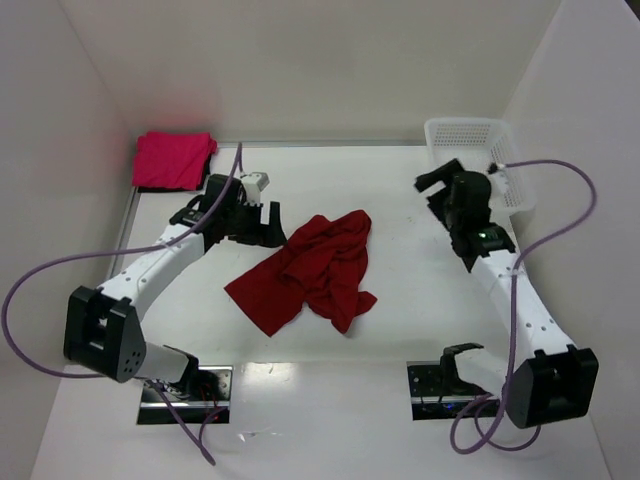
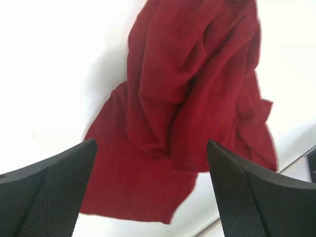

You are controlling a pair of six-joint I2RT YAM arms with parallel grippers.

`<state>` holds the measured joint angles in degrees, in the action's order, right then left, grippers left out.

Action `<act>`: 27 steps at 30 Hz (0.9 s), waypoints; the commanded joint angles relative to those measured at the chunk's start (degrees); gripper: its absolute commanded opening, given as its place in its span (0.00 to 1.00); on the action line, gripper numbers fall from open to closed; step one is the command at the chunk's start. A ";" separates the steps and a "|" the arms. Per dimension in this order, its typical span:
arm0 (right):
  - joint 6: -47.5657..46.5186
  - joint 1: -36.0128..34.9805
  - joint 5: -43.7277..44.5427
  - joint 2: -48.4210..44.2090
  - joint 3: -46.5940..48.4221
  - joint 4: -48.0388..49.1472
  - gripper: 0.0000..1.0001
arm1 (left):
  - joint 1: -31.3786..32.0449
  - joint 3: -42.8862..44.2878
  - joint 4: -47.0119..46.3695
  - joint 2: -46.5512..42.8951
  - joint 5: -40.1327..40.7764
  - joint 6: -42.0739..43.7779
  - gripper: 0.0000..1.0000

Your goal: Fold and stack the t-shirts

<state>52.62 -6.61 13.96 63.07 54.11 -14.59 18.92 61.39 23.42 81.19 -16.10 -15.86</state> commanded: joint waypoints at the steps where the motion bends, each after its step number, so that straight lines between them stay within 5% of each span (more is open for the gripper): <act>1: -13.93 -12.70 -6.91 7.84 6.79 -9.22 1.00 | -1.33 -2.58 0.66 -9.37 3.35 -6.28 0.99; 6: -20.98 -21.50 -19.04 19.80 14.53 -11.51 1.00 | -4.15 -8.64 3.03 -13.69 3.26 -12.17 0.99; 13: -24.49 -35.38 -16.07 32.53 19.02 -13.10 1.00 | -4.68 -10.50 4.79 -18.60 5.02 -14.46 0.99; 22: -23.09 -37.60 -10.70 42.49 23.68 -15.03 0.98 | -4.68 -11.02 4.27 -19.14 5.02 -15.52 0.99; 23: -23.09 -37.60 -9.49 42.49 23.07 -15.03 0.94 | -4.68 -11.02 4.27 -19.14 5.02 -16.13 0.99; 27: -21.34 -37.60 -7.10 41.18 23.58 -13.27 0.50 | -4.68 -11.55 3.65 -19.14 3.88 -16.13 0.99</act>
<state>30.44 -44.38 2.87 105.65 74.70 -28.34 14.52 50.24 28.36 63.22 -11.40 -30.50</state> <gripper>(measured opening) 0.629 0.990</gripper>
